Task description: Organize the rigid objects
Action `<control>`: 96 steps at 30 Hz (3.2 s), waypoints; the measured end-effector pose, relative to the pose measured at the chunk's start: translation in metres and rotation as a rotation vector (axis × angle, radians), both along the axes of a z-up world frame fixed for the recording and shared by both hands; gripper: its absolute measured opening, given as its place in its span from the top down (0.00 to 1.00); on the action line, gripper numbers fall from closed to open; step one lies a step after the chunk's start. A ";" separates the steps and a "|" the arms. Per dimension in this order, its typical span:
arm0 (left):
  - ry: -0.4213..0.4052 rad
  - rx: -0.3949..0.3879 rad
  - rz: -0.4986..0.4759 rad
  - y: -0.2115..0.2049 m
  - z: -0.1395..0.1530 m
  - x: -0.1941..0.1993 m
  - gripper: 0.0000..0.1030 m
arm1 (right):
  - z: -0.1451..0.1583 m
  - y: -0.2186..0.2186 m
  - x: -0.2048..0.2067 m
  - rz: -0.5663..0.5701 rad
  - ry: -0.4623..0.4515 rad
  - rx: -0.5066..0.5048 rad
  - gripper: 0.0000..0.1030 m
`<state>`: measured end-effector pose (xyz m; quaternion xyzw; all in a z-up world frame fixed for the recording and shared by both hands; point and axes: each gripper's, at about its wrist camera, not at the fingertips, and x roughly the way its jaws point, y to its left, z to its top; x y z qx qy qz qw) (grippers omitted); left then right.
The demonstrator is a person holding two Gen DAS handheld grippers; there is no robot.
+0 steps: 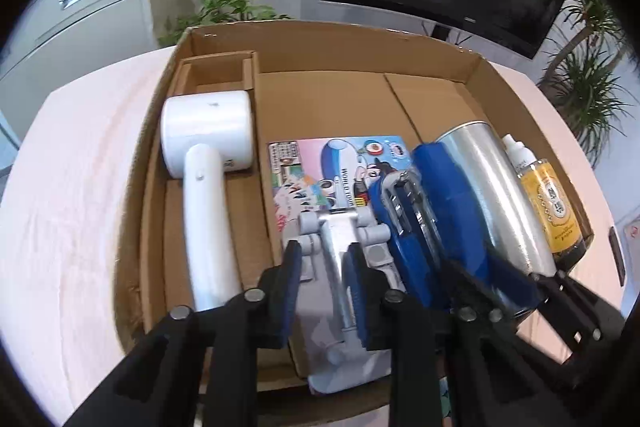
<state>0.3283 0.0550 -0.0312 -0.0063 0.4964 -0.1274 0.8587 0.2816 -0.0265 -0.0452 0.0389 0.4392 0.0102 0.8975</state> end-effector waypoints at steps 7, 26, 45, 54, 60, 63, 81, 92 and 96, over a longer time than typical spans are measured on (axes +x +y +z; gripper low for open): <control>-0.013 -0.041 0.018 0.009 0.007 -0.018 0.81 | 0.001 0.002 -0.011 0.090 0.031 0.089 0.55; 0.062 -0.499 -0.068 0.009 -0.057 -0.119 0.46 | -0.041 -0.038 -0.093 0.503 0.016 0.171 0.63; -0.221 -0.402 0.001 0.023 0.073 -0.112 0.66 | 0.077 -0.021 -0.083 0.540 -0.273 0.139 0.67; -0.134 -0.347 0.015 0.034 0.045 0.025 0.66 | 0.051 -0.004 0.090 0.580 -0.143 0.154 0.64; -0.040 -0.330 0.025 0.034 0.004 0.038 0.67 | 0.018 0.013 0.110 0.554 0.006 0.053 0.64; -0.028 -0.296 0.030 0.035 0.009 0.032 0.67 | 0.019 0.018 0.108 0.558 0.067 0.078 0.64; -0.539 0.051 0.219 -0.025 0.057 -0.198 0.00 | 0.037 -0.082 -0.122 0.117 -0.234 -0.102 0.01; -0.499 0.052 0.238 -0.051 0.067 -0.232 0.00 | 0.055 -0.104 -0.173 0.101 -0.278 -0.132 0.01; -0.485 0.058 0.248 -0.051 0.067 -0.232 0.00 | 0.060 -0.105 -0.175 0.099 -0.281 -0.128 0.01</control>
